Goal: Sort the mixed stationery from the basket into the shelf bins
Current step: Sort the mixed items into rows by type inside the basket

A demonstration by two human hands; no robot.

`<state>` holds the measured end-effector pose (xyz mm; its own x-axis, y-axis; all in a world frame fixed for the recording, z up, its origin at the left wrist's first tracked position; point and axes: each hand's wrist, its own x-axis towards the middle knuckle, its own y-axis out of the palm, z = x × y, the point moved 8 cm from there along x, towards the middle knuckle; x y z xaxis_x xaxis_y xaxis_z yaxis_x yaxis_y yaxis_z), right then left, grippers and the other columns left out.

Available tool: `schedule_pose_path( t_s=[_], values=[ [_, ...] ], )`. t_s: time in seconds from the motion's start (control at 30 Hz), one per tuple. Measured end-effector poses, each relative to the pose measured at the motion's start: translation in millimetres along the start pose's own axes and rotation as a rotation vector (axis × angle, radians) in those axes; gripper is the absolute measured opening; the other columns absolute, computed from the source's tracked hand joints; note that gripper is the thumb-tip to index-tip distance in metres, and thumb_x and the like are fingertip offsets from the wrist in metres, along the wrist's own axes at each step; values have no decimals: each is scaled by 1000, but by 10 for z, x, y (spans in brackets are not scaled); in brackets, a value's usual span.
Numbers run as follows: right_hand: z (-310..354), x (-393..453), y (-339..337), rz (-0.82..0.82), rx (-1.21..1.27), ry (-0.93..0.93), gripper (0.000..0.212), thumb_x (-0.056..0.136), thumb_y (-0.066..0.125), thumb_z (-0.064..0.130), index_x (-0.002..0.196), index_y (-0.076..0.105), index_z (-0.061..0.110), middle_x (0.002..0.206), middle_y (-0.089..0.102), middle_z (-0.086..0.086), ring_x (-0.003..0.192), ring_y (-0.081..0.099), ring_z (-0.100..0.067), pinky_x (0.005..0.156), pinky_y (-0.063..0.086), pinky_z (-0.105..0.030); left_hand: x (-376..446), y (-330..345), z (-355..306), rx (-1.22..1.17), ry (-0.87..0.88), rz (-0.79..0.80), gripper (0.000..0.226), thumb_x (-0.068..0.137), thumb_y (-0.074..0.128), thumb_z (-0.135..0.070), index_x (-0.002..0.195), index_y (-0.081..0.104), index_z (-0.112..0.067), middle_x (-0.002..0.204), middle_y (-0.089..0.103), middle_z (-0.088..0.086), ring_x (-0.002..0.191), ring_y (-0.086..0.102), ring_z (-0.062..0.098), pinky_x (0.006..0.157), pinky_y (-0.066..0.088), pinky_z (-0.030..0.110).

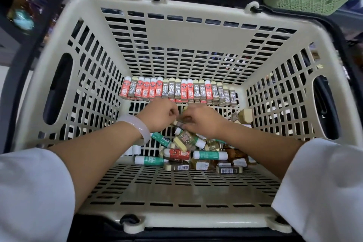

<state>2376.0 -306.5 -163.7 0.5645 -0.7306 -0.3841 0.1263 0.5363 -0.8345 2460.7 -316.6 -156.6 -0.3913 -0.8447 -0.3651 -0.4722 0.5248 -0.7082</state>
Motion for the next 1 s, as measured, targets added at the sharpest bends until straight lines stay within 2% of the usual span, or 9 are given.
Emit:
schedule_pose_path(
  t_s=[0.13,0.27,0.37,0.5,0.57,0.67,0.87,0.93,1.0],
  values=[
    [67,79,49,30,-112,-14,28,90,56,31,110,63,12,99,50,-3,100,51,-20,78,41,-27,5,91,89,42,-37,87,23,92,49,-8,110,63,-8,108,63,6,86,52,16,74,39,24],
    [75,59,70,58,-106,-21,21,89,57,26,100,65,10,95,48,-2,96,54,-20,80,48,-31,-25,242,76,19,-36,258,28,95,42,-9,120,55,-12,78,52,-9,61,43,5,46,31,10],
    [23,-31,-11,21,11,-41,16,89,54,24,93,63,11,88,49,3,84,55,-17,75,49,-26,-34,295,99,-5,-57,289,27,95,38,-7,114,56,-17,79,53,-3,56,41,6,41,30,11],
    [-532,-182,-297,-198,343,233,15,96,44,24,97,54,13,75,57,0,58,53,-15,50,48,-22,-65,335,123,-33,-77,272,34,96,43,-9,130,48,-15,119,55,6,86,53,11,59,36,8],
    [-867,-288,-462,-390,321,403,22,98,41,25,102,55,9,65,54,2,47,45,-10,40,36,-20,-81,359,104,21,-64,259,33,94,46,-8,127,50,-13,116,56,4,88,54,12,67,39,15],
    [-1239,-460,-603,-606,299,660,24,97,44,24,107,56,6,70,57,-2,54,49,-14,46,37,-25,-77,367,73,102,-41,225,27,92,48,-6,117,55,-13,118,57,6,95,54,19,77,43,25],
    [-1451,-420,-352,-513,650,791,17,93,47,5,109,54,9,104,62,-18,92,64,-32,84,54,-44,-55,318,54,-120,-70,212,26,96,41,-6,115,57,-15,120,55,3,96,57,26,57,38,10],
    [-1453,-433,-379,-495,573,792,23,93,47,4,112,58,7,101,65,-17,87,66,-29,81,55,-41,-55,320,61,-163,-85,225,29,95,40,-3,115,58,-14,115,56,3,89,56,21,59,40,9],
    [-1374,-463,-513,-547,361,766,26,92,48,6,114,61,7,96,66,-15,70,62,-22,65,52,-32,-53,323,84,-203,-118,235,29,94,40,-2,113,59,-13,98,56,-1,80,53,10,63,41,15]
  ],
)
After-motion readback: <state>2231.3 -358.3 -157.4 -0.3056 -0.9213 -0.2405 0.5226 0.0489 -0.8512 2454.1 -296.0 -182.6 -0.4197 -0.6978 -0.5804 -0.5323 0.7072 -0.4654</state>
